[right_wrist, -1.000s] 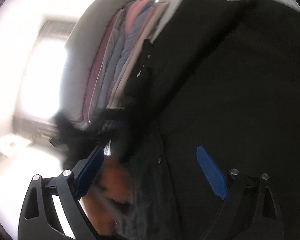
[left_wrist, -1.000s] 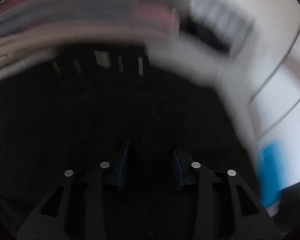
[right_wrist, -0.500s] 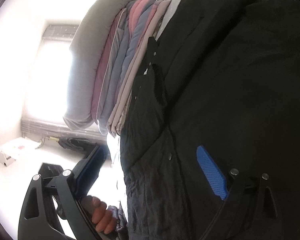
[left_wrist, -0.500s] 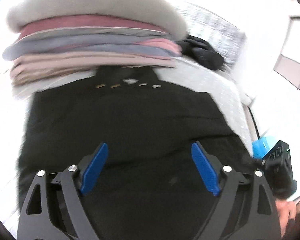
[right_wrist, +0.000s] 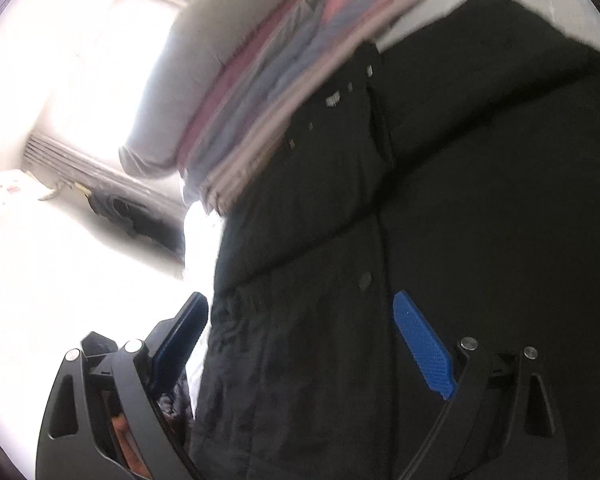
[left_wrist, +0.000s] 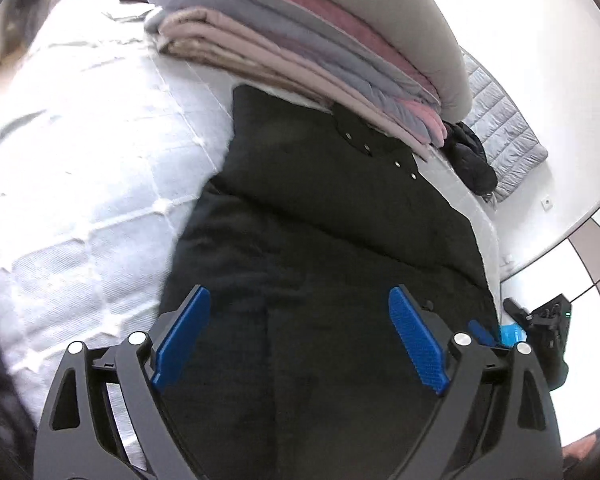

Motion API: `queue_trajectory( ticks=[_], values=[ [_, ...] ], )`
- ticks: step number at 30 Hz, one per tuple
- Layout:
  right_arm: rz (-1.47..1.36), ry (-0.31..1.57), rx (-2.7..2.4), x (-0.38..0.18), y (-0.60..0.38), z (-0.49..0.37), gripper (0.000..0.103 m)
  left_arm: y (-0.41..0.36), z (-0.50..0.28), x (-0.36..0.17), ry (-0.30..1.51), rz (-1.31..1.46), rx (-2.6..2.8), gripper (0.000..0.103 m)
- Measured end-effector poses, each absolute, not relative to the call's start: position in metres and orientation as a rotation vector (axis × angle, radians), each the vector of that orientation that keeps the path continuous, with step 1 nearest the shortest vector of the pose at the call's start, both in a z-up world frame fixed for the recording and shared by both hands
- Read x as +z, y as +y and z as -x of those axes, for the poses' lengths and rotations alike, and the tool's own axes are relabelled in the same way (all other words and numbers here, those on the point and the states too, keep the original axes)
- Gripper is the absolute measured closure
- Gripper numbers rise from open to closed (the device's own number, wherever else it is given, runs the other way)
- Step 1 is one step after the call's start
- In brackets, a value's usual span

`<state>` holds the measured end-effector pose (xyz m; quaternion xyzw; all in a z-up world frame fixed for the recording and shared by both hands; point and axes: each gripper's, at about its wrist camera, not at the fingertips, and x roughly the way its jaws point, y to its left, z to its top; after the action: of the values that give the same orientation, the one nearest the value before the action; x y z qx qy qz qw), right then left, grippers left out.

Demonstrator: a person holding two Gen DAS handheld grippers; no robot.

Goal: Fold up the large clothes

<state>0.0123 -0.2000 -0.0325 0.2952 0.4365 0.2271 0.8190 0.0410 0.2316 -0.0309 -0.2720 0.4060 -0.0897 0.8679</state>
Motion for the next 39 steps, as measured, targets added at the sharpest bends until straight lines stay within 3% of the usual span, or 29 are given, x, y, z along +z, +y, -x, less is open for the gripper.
queue_trajectory(
  ticks=[3, 11, 21, 25, 31, 35, 39],
  values=[
    [-0.617, 0.994, 0.477, -0.049, -0.191, -0.019, 0.013, 0.242, -0.038, -0.03, 0.849, 0.558, -0.17, 0.015],
    [-0.526, 1.028, 0.451, -0.061, -0.176, -0.019, 0.013, 0.224, -0.012, -0.017, 0.773, 0.084, 0.062, 0.015],
    [-0.368, 1.012, 0.451, -0.062, -0.16, -0.014, 0.007, 0.202, 0.002, -0.015, 0.759, -0.159, 0.015, 0.015],
    [-0.438, 0.94, 0.529, -0.017, -0.188, 0.013, 0.007, 0.223, 0.03, -0.018, 0.863, 0.006, -0.118, 0.015],
    [-0.404, 0.823, 0.45, 0.042, -0.317, 0.097, 0.007, 0.266, 0.08, -0.036, 0.966, 0.302, -0.219, 0.015],
    [-0.5, 0.9, 0.267, 0.005, -0.424, 0.146, 0.007, 0.3, 0.113, -0.059, 1.021, 0.57, -0.257, 0.015],
    [-0.634, 0.977, 0.201, -0.053, -0.491, 0.182, 0.007, 0.303, 0.132, -0.082, 1.079, 0.668, -0.278, 0.015]
  ],
)
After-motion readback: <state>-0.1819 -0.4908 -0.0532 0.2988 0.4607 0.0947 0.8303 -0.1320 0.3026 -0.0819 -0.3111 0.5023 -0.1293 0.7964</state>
